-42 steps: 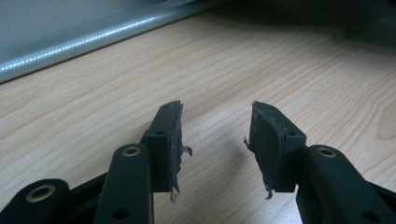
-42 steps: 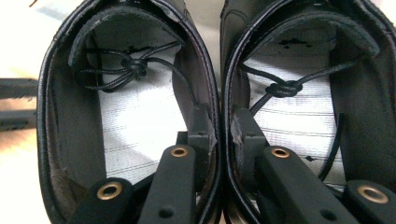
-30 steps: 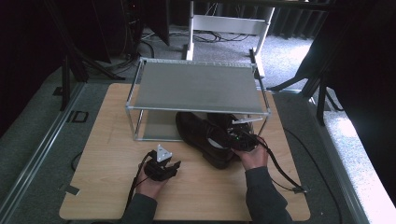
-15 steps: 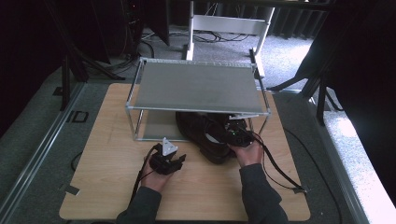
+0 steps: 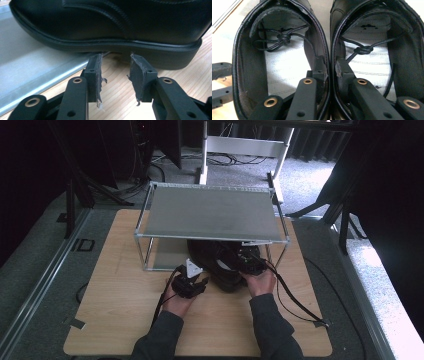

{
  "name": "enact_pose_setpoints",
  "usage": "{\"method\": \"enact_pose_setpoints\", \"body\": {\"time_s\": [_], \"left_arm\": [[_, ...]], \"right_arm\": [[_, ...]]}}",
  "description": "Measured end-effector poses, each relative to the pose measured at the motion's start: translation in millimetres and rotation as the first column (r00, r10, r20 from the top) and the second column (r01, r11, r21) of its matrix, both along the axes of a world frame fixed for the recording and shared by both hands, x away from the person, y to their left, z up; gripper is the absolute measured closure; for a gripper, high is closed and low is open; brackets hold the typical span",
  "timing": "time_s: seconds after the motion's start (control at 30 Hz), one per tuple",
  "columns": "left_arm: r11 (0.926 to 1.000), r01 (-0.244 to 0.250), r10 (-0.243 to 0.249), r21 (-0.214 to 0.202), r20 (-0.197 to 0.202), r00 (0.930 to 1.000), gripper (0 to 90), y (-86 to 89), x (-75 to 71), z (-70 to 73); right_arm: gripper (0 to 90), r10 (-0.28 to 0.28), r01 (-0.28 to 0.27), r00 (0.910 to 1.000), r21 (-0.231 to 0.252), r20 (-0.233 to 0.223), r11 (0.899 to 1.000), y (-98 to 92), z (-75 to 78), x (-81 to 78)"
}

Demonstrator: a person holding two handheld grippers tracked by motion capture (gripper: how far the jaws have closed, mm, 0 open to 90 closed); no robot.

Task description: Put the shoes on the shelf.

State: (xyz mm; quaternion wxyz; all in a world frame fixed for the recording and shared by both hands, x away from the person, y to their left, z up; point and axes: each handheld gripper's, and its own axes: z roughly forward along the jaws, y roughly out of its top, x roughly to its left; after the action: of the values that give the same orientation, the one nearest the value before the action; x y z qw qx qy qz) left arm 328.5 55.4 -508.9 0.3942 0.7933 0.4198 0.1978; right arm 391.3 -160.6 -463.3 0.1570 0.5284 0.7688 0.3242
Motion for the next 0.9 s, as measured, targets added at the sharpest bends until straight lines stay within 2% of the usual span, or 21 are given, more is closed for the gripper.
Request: {"method": "enact_pose_setpoints", "body": {"time_s": [0.37, 0.47, 0.6, 0.7, 0.83, 0.9], "left_arm": [[1.0000, 0.000, 0.000, 0.009, -0.015, 0.9999, 75.1, -19.5, 10.0, -4.1], [0.9998, -0.010, 0.011, 0.017, -0.016, 0.9998, 78.3, -21.4, 13.1, -4.9], [0.9994, -0.030, 0.031, 0.018, -0.011, 0.9995, 82.5, -21.8, 18.6, -5.0], [0.9985, -0.047, 0.047, 0.029, 0.001, 0.9989, 84.4, -23.9, 25.2, -4.2], [0.9978, -0.056, 0.055, 0.036, 0.007, 0.9984, 86.6, -26.0, 30.3, -5.7], [0.9963, -0.074, 0.073, 0.043, 0.019, 0.9972, 87.8, -29.7, 35.9, -7.8]], "right_arm": [[80.6, -0.022, 0.022, 0.9995, 0.013, 0.022, 1.000, 6.9, -5.6, 0.5], [80.6, -0.029, 0.030, 0.9986, -0.023, 0.044, 0.999, 13.2, -5.3, 0.4], [80.6, -0.046, 0.048, 0.9973, -0.027, 0.056, 0.998, 17.0, -4.2, 1.6], [80.6, -0.075, 0.076, 0.9951, -0.004, 0.065, 0.997, 18.3, -5.2, 3.0], [80.6, -0.102, 0.102, 0.9917, 0.002, 0.079, 0.995, 19.5, -7.3, 4.3], [80.6, -0.131, 0.131, 0.9870, 0.007, 0.094, 0.991, 21.4, -10.1, 5.1]]}}
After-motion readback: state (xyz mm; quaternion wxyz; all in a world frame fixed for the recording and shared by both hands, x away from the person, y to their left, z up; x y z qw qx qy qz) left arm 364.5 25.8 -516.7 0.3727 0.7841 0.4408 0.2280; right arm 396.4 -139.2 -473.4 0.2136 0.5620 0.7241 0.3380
